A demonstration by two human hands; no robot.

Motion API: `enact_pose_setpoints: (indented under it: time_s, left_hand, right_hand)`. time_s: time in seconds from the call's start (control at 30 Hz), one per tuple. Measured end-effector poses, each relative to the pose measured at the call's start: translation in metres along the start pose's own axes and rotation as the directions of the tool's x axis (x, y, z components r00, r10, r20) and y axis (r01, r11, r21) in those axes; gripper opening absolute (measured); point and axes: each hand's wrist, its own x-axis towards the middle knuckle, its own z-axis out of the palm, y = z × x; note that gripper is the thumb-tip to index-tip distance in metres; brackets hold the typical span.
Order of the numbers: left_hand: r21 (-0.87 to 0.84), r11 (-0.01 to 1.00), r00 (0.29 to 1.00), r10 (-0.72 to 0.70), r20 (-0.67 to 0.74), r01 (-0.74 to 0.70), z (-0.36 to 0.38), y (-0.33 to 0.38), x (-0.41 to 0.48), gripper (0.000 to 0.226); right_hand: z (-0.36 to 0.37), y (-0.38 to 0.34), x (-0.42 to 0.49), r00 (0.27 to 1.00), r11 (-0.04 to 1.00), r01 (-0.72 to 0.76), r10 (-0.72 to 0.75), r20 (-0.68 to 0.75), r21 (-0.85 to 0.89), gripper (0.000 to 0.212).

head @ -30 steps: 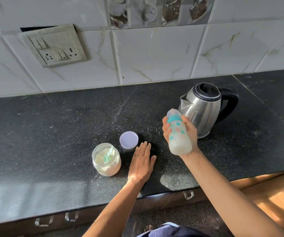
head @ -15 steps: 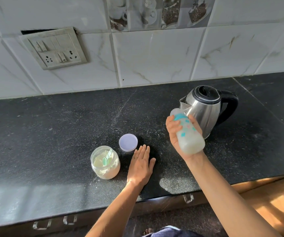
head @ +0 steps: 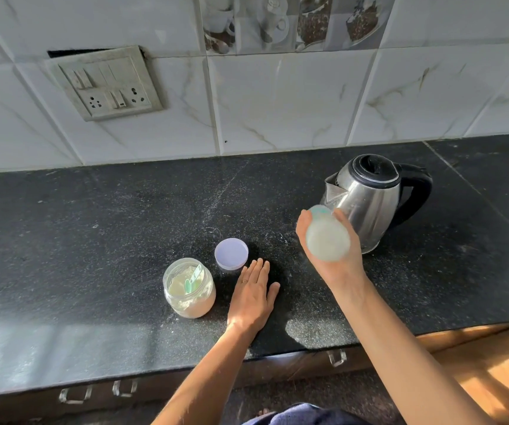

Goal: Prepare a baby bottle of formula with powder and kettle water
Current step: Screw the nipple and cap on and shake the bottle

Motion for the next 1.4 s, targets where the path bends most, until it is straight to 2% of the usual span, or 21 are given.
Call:
enact_pose_setpoints:
  time_s: [0.03, 0.1, 0.2, 0.27, 0.3, 0.37, 0.4, 0.5, 0.57, 0.67, 0.77, 0.8, 0.83, 0.87, 0.97, 1.07, 1.13, 1.2, 1.27, 1.37, 1.4]
  left_hand:
    - [0.001, 1.0, 1.0, -0.004, -0.001, 0.004, 0.0, 0.0, 0.0, 0.069]
    - [0.001, 1.0, 1.0, -0.007, 0.004, 0.007, 0.001, -0.001, 0.001, 0.064]
    - [-0.003, 1.0, 1.0, -0.003, -0.001, 0.003, -0.001, 0.0, 0.001, 0.071]
    - [-0.016, 1.0, 1.0, -0.005, -0.002, 0.005, 0.0, 0.0, 0.001, 0.071]
    - [-0.018, 1.0, 1.0, -0.004, -0.008, 0.003, 0.0, 0.0, 0.001, 0.073]
    - [-0.022, 1.0, 1.0, -0.004, -0.017, 0.003, 0.0, 0.0, 0.001, 0.076]
    - [-0.024, 1.0, 1.0, -0.005, -0.02, 0.005, 0.001, 0.0, 0.001, 0.076]
    - [-0.022, 1.0, 1.0, -0.007, -0.018, 0.007, 0.0, 0.001, 0.001, 0.075]
    - [-0.026, 1.0, 1.0, -0.013, -0.022, 0.012, -0.002, 0.002, 0.0, 0.069]
    - [-0.045, 0.999, 1.0, -0.018, -0.022, 0.017, -0.003, 0.002, 0.001, 0.058]
    - [-0.035, 0.999, 1.0, -0.006, -0.018, 0.005, -0.003, 0.002, 0.0, 0.067]
    - [-0.036, 0.999, 1.0, -0.004, -0.018, 0.003, -0.002, 0.001, 0.0, 0.072]
    - [-0.039, 0.999, 1.0, -0.002, -0.021, 0.002, -0.002, 0.001, 0.0, 0.075]
    - [-0.043, 0.999, 1.0, -0.002, -0.026, 0.001, -0.001, 0.001, 0.0, 0.077]
    - [-0.044, 0.999, 1.0, -0.003, -0.029, 0.002, -0.002, 0.002, 0.0, 0.078]
    - [-0.043, 0.999, 1.0, -0.007, -0.028, 0.006, -0.002, 0.001, 0.0, 0.076]
    - [-0.042, 0.999, 1.0, -0.015, -0.027, 0.014, -0.003, 0.001, 0.0, 0.069]
    - [-0.052, 0.998, 1.0, -0.02, -0.024, 0.018, -0.003, 0.001, 0.0, 0.06]
    - [-0.052, 0.999, 1.0, -0.015, -0.023, 0.014, -0.003, 0.001, 0.0, 0.061]
    - [-0.05, 0.999, 1.0, -0.004, -0.03, 0.003, -0.002, 0.002, 0.0, 0.075]
    - [-0.053, 0.999, 1.0, -0.004, -0.031, 0.002, -0.002, 0.002, 0.0, 0.077]
  right_hand:
    - [-0.001, 0.0, 0.0, 0.998, 0.997, -0.057, 0.058, 0.015, -0.056, 0.049]
    - [0.005, 0.0, 0.0, 0.998, 0.98, -0.031, 0.04, 0.041, -0.196, 0.059]
    - [0.004, -0.003, 0.007, 0.997, 0.997, 0.073, -0.073, 0.027, -0.013, 0.076]
    - [0.003, -0.003, 0.008, 0.999, 0.999, 0.022, -0.023, 0.029, 0.025, 0.055]
    - [0.002, -0.002, 0.008, 0.999, 0.998, -0.035, 0.037, 0.025, -0.051, 0.049]
    - [0.004, -0.001, 0.01, 0.999, 0.966, -0.008, 0.017, 0.033, -0.257, 0.057]
    - [0.007, 0.0, 0.012, 0.999, 0.957, 0.041, -0.028, 0.047, -0.288, 0.059]
    - [-0.005, -0.001, 0.013, 0.995, 0.991, 0.099, -0.1, -0.002, -0.086, 0.04]
    - [-0.009, 0.001, 0.01, 0.998, 0.992, -0.049, 0.054, 0.042, -0.118, 0.042]
    - [-0.007, -0.003, 0.009, 0.994, 0.956, -0.078, 0.096, 0.049, -0.282, 0.056]
    - [-0.017, -0.003, 0.013, 0.998, 0.998, -0.058, 0.058, -0.008, 0.014, 0.08]
    - [-0.019, -0.004, 0.014, 0.997, 0.99, -0.069, 0.063, 0.049, 0.124, 0.076]
    - [-0.017, -0.001, 0.01, 0.992, 0.985, -0.096, 0.083, 0.092, 0.145, 0.064]
    - [-0.013, 0.004, 0.005, 0.985, 0.99, -0.121, 0.111, 0.135, 0.072, 0.051]
    - [-0.013, 0.004, 0.003, 0.976, 0.994, -0.058, 0.076, 0.202, -0.096, 0.042]
    - [-0.015, 0.0, 0.007, 0.998, 0.998, -0.041, 0.039, 0.052, 0.037, 0.05]
    - [-0.019, -0.003, 0.009, 0.991, 0.99, -0.102, 0.092, 0.1, 0.099, 0.053]
    - [-0.017, 0.001, 0.007, 0.986, 0.986, -0.124, 0.135, 0.095, -0.115, 0.045]
    - [-0.014, 0.001, 0.007, 0.993, 0.963, -0.068, 0.092, 0.08, -0.262, 0.045]
    - [-0.023, -0.001, 0.015, 0.993, 0.995, -0.083, 0.079, -0.084, -0.05, 0.056]
    - [-0.028, -0.001, 0.018, 0.991, 0.992, -0.105, 0.11, -0.073, 0.063, 0.055]
